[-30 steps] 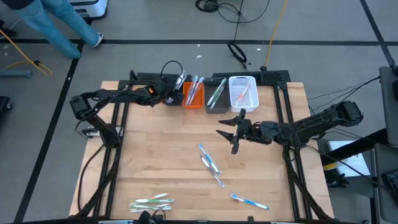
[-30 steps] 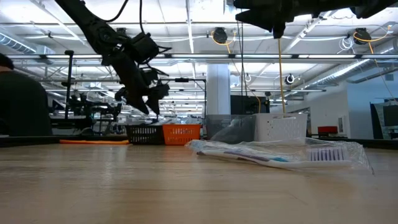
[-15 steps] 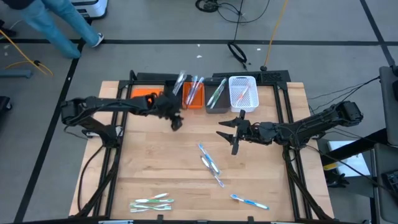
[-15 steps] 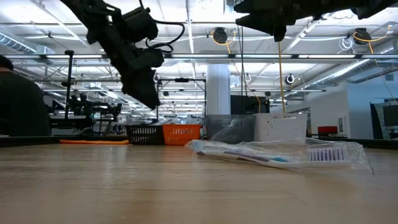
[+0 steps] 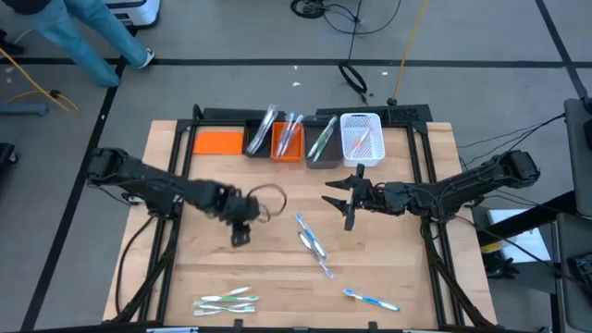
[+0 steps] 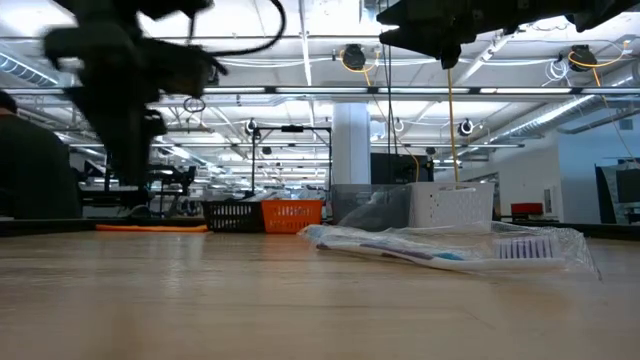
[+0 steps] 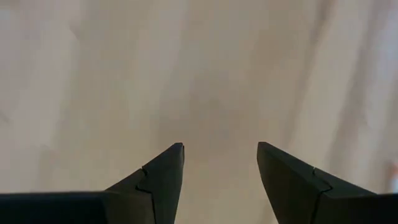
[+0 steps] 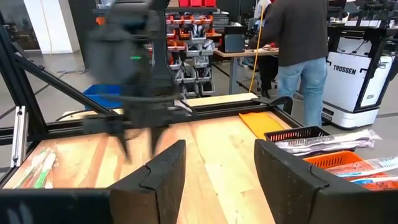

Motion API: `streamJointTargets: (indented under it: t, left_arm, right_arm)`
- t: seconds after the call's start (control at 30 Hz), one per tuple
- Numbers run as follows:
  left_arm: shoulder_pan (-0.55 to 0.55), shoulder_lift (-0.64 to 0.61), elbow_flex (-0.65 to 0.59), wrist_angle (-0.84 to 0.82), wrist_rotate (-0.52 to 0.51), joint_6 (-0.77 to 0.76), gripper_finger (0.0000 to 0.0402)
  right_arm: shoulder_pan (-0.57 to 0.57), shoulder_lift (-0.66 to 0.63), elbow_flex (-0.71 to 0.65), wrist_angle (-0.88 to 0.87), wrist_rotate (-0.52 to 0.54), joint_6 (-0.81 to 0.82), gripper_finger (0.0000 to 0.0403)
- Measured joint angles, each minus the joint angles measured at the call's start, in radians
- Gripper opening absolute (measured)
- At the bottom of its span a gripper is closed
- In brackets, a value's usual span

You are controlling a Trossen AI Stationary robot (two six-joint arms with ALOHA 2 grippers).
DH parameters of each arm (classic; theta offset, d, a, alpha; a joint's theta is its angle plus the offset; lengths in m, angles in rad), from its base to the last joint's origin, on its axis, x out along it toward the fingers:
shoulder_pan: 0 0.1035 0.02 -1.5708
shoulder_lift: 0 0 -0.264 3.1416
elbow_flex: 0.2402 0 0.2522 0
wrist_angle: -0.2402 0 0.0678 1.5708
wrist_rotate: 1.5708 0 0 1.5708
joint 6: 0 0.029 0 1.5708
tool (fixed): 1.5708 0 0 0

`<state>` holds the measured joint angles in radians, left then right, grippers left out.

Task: Pick & Place Toothbrushes
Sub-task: Put the green toothbrush into the gray bin

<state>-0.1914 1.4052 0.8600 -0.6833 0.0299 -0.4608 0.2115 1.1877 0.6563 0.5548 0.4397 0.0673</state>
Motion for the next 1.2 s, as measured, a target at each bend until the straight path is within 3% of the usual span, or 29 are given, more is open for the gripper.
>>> streamJointTargets:
  t: [0.33,0.53,0.63,0.83,1.03,1.2]
  left_arm:
    - [-0.425,0.0,0.0,0.114,-0.017,-0.472,0.0207]
    - [-0.6,0.006,0.0,0.237,-0.129,-0.693,0.0207]
    - [-0.654,0.034,0.0,0.244,-0.134,-0.777,0.0207]
    - [-0.714,0.115,-0.001,0.332,-0.045,-0.868,0.0207]
    - [-0.736,0.202,-0.001,0.349,-0.02,-0.933,0.0207]
    - [-0.736,0.258,-0.001,0.353,0.068,-0.936,0.0207]
  right_arm:
    - [0.0,0.0,0.0,0.0,0.0,-0.002,0.0181]
    - [0.0,0.0,0.0,0.0,0.0,-0.004,0.0179]
    - [0.0,0.0,0.0,0.0,0.0,-0.012,0.0181]
    - [0.0,0.0,0.0,0.0,0.0,-0.027,0.0181]
    - [0.0,0.0,0.0,0.001,0.0,-0.027,0.018]
    - [0.0,0.0,0.0,0.001,0.0,-0.027,0.0177]
